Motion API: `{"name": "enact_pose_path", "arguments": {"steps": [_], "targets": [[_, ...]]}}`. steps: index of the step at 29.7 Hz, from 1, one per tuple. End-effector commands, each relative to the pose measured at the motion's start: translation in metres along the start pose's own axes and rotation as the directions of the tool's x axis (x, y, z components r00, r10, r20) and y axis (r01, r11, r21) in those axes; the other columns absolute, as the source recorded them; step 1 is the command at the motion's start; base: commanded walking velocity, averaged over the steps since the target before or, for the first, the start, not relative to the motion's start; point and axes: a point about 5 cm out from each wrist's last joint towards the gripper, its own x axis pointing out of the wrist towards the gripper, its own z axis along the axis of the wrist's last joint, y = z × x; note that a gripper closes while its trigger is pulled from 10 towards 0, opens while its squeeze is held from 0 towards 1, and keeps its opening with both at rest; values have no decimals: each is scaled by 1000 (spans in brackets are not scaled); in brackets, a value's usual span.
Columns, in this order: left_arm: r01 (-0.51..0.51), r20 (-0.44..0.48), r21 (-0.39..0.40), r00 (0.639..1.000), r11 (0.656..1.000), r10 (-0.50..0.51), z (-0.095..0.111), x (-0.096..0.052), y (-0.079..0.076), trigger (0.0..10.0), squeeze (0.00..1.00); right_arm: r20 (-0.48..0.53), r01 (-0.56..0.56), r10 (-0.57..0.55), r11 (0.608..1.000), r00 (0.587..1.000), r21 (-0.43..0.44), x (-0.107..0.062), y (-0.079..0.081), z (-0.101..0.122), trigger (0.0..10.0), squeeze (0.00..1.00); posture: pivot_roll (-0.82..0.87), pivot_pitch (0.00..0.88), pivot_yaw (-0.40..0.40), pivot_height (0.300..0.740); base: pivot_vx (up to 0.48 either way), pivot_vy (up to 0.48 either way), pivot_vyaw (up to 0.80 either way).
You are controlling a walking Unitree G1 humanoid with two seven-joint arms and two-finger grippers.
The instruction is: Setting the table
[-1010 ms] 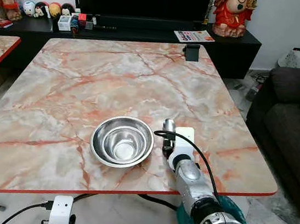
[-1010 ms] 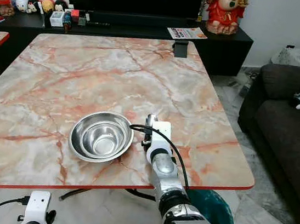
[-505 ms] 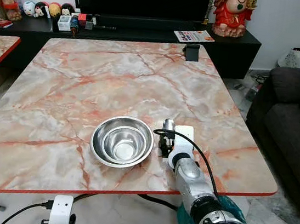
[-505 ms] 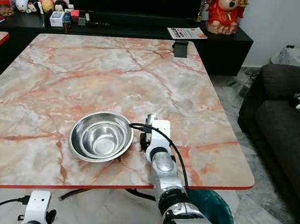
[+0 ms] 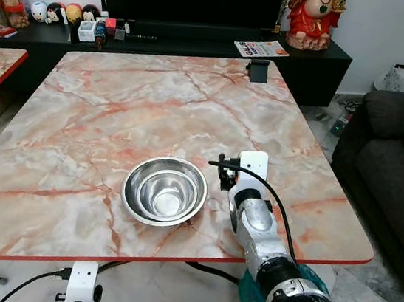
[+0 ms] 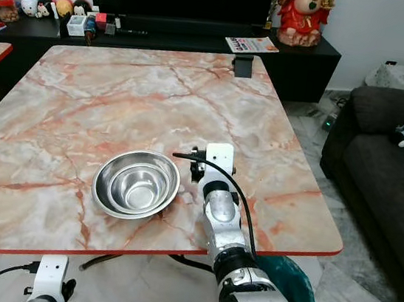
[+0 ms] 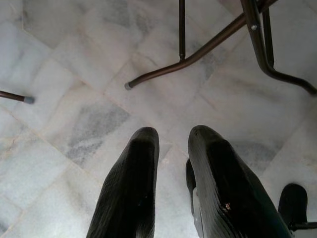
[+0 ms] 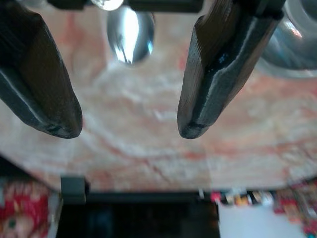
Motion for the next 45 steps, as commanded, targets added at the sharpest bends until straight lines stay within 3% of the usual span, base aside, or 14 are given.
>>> {"name": "enact_pose_path", "arguments": {"steps": [1, 8, 17, 22, 27, 45], "targets": [[-28, -5, -18, 1000, 999, 27, -2, -1, 6, 10000, 0, 67, -29, 29, 1000, 997, -5, 3, 6, 12, 10000, 0, 33, 0, 36, 728, 0, 0, 0], [-43, -14, -65, 999, 997, 42, -5, -2, 10, 10000, 0, 65, -33, 33, 999, 997, -1, 0, 8, 8, 10000, 0, 36, 0, 37, 728, 0, 48, 0], [-40, -6, -67, 999, 997, 40, -4, -2, 11, 10000, 0, 82, -38, 38, 999, 996, 0, 0, 9, 9, 10000, 0, 34, 0, 38, 728, 0, 387, 0], [-37, 0, -72, 999, 997, 37, -2, -1, 10, 10000, 0, 106, -65, 69, 997, 992, -45, 0, 12, 12, 10000, 0, 38, 0, 39, 728, 0, 386, 136], [-36, 2, -73, 999, 997, 36, -2, -1, 11, 10000, 0, 107, -61, 61, 998, 992, -5, -1, 12, 12, 10000, 0, 38, 0, 40, 728, 0, 376, 640], [-31, 4, -72, 999, 997, 32, -2, -2, 11, 10000, 0, 128, -84, 85, 996, 988, -11, -1, 17, 15, 10000, 0, 42, 0, 41, 728, 0, 347, 0]]}}
